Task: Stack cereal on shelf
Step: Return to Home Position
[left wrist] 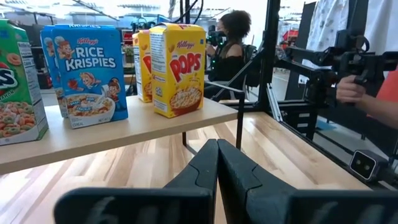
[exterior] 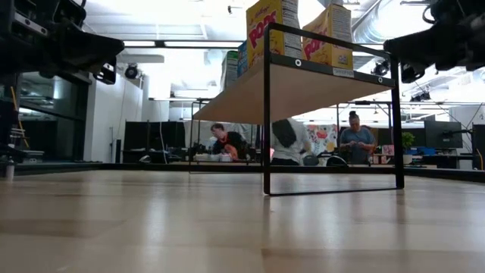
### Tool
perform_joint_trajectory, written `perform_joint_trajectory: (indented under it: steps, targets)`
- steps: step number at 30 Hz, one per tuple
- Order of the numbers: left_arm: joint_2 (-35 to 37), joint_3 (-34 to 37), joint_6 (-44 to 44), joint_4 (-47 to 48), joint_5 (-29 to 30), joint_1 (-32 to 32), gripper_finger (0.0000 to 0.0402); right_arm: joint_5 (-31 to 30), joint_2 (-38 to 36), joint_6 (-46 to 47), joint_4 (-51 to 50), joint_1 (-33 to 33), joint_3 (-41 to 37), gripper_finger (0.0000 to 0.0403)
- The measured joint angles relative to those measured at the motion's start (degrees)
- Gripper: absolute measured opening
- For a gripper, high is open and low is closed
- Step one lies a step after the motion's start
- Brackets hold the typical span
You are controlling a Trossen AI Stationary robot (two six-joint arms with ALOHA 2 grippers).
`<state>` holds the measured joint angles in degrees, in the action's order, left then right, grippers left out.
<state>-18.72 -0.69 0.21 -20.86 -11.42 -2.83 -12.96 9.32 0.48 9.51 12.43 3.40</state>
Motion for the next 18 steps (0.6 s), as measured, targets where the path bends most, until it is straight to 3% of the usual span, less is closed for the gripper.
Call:
perform_joint_trajectory:
  steps: [8,14,18]
  targets:
    - [0.0,0.0,0.0,0.1,0.0,0.6,0.0001,1.7,0.5,0.6,-1.6,-0.8,-2.8,0.0000]
    - [0.0,0.0,0.0,0.1,0.0,0.6,0.0001,-10.4,0.6,2.2,-5.5,-0.8,-2.8,0.0000]
    - [0.7,0.0,0.0,0.1,0.0,0.7,0.0001,-12.1,0.7,2.1,-5.4,-0.8,-2.8,0.0000]
